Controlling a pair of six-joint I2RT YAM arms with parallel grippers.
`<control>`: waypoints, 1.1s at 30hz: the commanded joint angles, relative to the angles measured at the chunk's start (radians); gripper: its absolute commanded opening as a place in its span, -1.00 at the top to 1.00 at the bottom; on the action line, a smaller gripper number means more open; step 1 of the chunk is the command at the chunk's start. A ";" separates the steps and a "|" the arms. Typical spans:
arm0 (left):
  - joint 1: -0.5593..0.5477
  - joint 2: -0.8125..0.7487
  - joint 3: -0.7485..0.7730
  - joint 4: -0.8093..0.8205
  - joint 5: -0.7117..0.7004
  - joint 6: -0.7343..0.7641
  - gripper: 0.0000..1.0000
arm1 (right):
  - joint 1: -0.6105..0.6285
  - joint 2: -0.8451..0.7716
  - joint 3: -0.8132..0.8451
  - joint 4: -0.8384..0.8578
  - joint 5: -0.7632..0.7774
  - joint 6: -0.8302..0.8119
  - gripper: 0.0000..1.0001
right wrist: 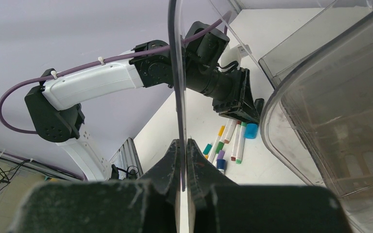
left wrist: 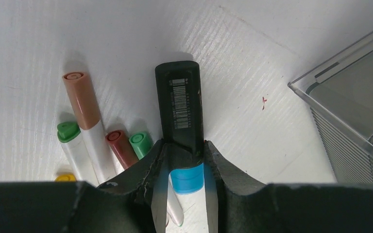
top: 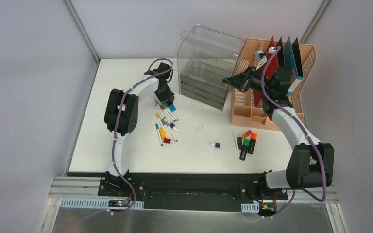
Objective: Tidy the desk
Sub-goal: Pick up the stationery from the center of the board.
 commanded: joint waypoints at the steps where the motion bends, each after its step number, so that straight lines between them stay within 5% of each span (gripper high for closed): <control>1: 0.004 -0.026 0.018 -0.023 0.002 0.043 0.81 | -0.009 -0.051 -0.007 0.032 -0.033 0.018 1.00; 15: 0.005 -0.385 -0.395 0.451 0.208 0.084 1.00 | -0.009 -0.052 -0.011 0.032 -0.036 0.014 1.00; 24: 0.016 -0.501 -0.784 1.264 0.530 -0.092 1.00 | -0.009 -0.055 -0.015 0.033 -0.038 0.010 1.00; 33: 0.011 -0.328 -0.795 1.804 0.631 -0.442 1.00 | -0.009 -0.057 -0.019 0.037 -0.039 0.011 1.00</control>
